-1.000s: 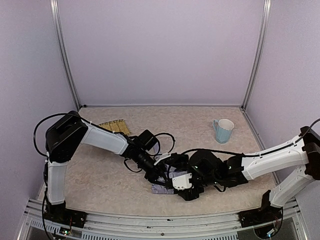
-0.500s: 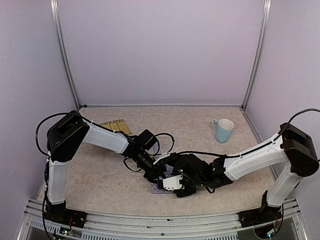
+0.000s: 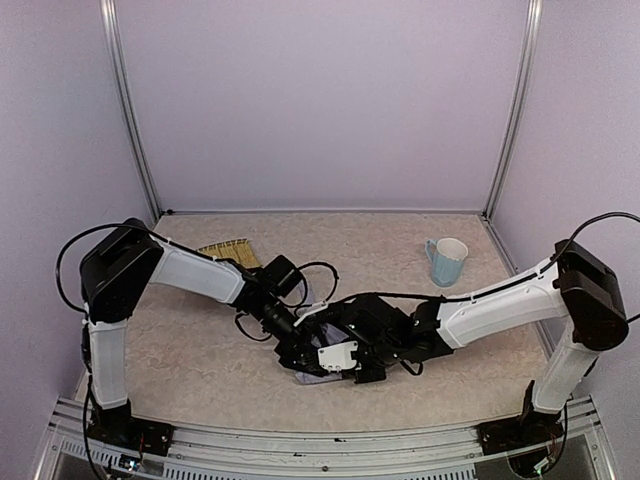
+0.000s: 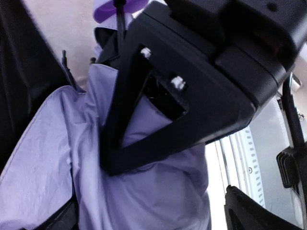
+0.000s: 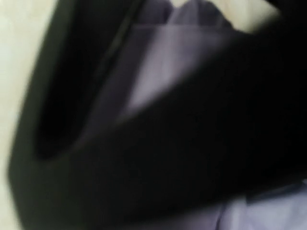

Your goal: Put away the umbrella

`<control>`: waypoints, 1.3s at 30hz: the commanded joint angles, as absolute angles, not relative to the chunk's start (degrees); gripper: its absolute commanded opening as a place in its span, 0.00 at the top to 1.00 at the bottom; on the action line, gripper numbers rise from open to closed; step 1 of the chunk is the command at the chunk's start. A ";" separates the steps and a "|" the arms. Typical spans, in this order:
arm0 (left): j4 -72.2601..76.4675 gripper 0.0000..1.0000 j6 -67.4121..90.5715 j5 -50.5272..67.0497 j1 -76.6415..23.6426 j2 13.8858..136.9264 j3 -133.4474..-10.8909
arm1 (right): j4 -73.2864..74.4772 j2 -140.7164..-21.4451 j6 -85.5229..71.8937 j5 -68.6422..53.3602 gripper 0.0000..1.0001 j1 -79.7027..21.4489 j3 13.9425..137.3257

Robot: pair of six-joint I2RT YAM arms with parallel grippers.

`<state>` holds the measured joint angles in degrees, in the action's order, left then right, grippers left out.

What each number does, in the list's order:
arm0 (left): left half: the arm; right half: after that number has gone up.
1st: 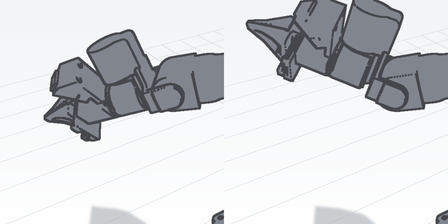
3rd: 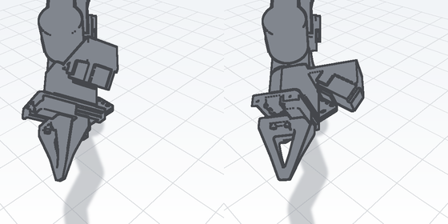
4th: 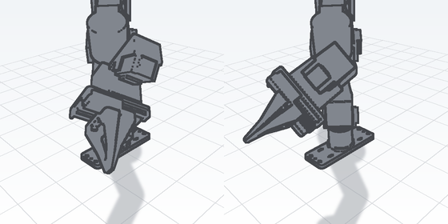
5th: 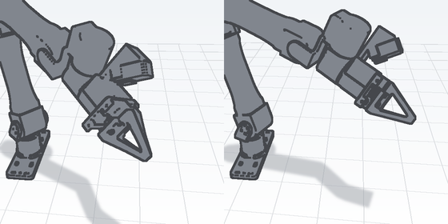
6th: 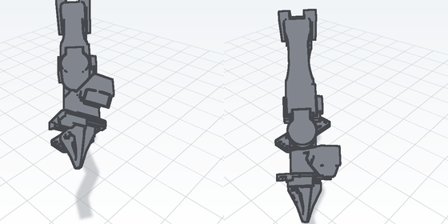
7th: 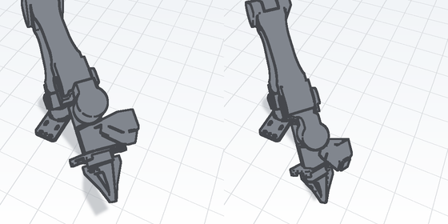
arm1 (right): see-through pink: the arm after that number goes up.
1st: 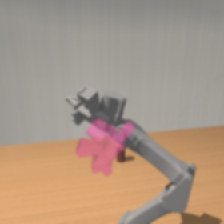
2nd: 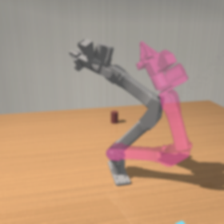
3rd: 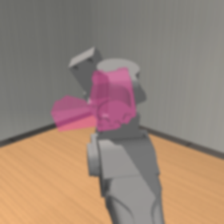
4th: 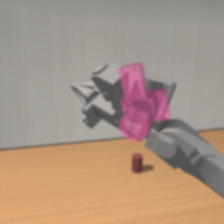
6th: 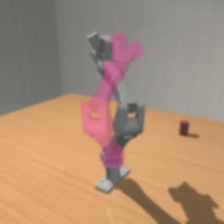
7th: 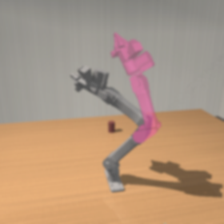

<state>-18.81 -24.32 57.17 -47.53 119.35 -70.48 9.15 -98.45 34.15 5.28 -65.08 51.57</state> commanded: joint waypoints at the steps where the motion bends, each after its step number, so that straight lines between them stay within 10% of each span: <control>1: -7.75 0.01 -22.62 48.22 -48.07 112.45 -63.08 | 20.42 -104.91 28.26 -2.00 0.88 -61.62 52.10; 12: 38.83 0.01 -14.61 30.28 -46.09 84.24 -32.00 | 34.26 -110.04 25.26 -23.17 0.90 -57.17 57.60; 18: 30.96 0.01 -25.86 13.96 -57.35 70.60 -25.57 | 44.56 -118.49 24.69 -38.82 0.88 -50.60 63.84; 29: 17.31 0.15 -33.99 -0.78 -63.99 84.53 -34.26 | 48.83 -126.32 25.59 -40.44 0.85 -47.71 70.57; 39: 13.33 0.24 -28.46 12.04 -60.41 99.50 -44.09 | 44.85 -128.85 26.43 -42.10 0.80 -44.46 73.99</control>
